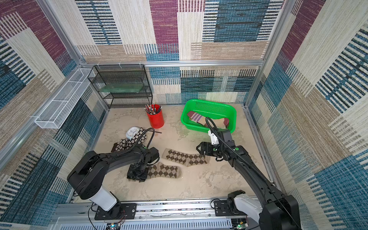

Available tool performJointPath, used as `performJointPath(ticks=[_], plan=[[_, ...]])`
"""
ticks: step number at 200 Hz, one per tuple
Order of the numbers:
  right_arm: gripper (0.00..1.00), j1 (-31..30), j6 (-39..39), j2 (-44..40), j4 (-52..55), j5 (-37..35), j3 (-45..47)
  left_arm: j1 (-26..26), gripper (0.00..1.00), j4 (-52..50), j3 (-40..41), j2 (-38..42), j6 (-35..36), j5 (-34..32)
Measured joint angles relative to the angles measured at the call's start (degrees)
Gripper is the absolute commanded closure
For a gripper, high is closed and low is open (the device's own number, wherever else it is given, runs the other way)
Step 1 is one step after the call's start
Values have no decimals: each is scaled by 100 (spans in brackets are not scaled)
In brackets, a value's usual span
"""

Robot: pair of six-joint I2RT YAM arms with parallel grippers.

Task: Place the socks together as a pair
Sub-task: Move the sock to the center of the board.

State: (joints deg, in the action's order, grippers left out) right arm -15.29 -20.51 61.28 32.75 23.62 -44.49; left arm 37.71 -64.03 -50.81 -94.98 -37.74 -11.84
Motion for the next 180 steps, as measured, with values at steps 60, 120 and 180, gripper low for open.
performJointPath(ticks=[60,120,180], plan=[[11,50,17,-199,4,133,142,-348,54,-179,-24,-354,188,24],[12,52,-70,-256,-98,192,345,-319,49,192,-520,-398,522,776],[12,52,-186,-245,-293,188,448,326,47,826,-1482,-1075,614,1814]])
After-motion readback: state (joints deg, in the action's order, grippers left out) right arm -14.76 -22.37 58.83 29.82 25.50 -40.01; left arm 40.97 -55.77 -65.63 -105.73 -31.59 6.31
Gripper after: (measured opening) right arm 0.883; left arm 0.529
